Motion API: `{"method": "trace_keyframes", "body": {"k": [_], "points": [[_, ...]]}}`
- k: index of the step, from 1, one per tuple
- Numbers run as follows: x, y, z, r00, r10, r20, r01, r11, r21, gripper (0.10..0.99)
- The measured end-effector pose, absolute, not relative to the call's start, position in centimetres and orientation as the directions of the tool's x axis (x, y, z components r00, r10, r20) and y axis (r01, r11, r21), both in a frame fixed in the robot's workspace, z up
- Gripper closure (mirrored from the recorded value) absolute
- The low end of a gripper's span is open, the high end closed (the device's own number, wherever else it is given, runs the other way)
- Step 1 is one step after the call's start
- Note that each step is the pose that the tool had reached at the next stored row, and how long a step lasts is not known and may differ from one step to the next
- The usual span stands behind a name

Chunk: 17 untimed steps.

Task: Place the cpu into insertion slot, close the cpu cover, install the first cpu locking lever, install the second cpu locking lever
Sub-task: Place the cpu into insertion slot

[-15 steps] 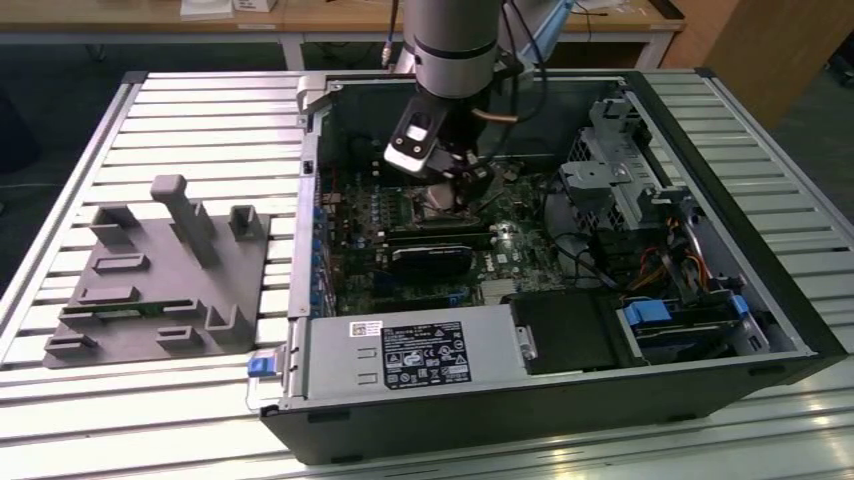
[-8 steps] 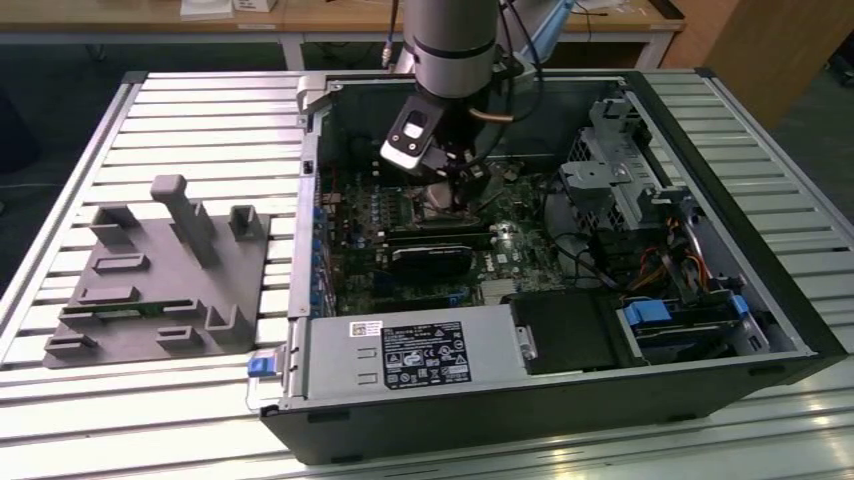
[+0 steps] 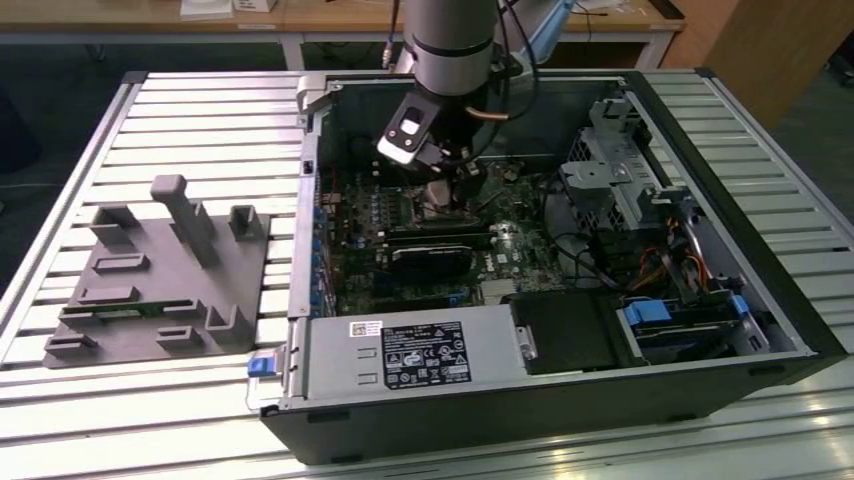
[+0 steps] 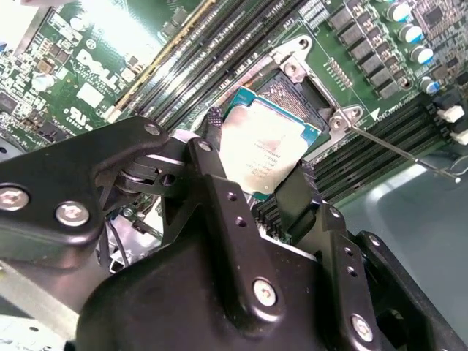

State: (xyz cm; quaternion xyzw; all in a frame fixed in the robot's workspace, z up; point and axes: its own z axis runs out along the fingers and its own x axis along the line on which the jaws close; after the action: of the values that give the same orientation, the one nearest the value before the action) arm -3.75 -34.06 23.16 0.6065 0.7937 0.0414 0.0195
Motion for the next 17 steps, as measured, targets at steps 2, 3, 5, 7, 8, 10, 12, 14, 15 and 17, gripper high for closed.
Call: {"method": "trace_keyframes", "body": {"k": [2, 3, 5, 7, 8, 10, 12, 14, 15, 17], "points": [[-3.75, -33.94, 23.09, -0.249, 0.968, 0.019, 0.965, 0.247, 0.089, 0.545], [-3.75, -33.89, 23.06, -0.242, 0.970, 0.019, 0.967, 0.239, 0.089, 0.545], [-3.75, -33.80, 22.98, -0.224, 0.974, 0.019, 0.971, 0.222, 0.090, 0.545], [-3.75, -33.75, 22.91, -0.204, 0.979, 0.019, 0.975, 0.201, 0.089, 0.545], [-3.75, -33.73, 22.87, -0.193, 0.981, 0.019, 0.978, 0.190, 0.089, 0.545], [-3.75, -33.68, 22.79, -0.170, 0.985, 0.019, 0.982, 0.168, 0.089, 0.545], [-3.75, -33.58, 22.70, -0.153, 0.988, 0.019, 0.984, 0.151, 0.089, 0.545], [-3.75, -33.41, 22.60, -0.142, 0.990, 0.019, 0.986, 0.140, 0.089, 0.545], [-3.75, -33.32, 22.54, -0.137, 0.990, 0.019, 0.987, 0.135, 0.089, 0.545], [-3.75, -33.15, 22.40, -0.125, 0.992, 0.019, 0.988, 0.123, 0.089, 0.545]]}}
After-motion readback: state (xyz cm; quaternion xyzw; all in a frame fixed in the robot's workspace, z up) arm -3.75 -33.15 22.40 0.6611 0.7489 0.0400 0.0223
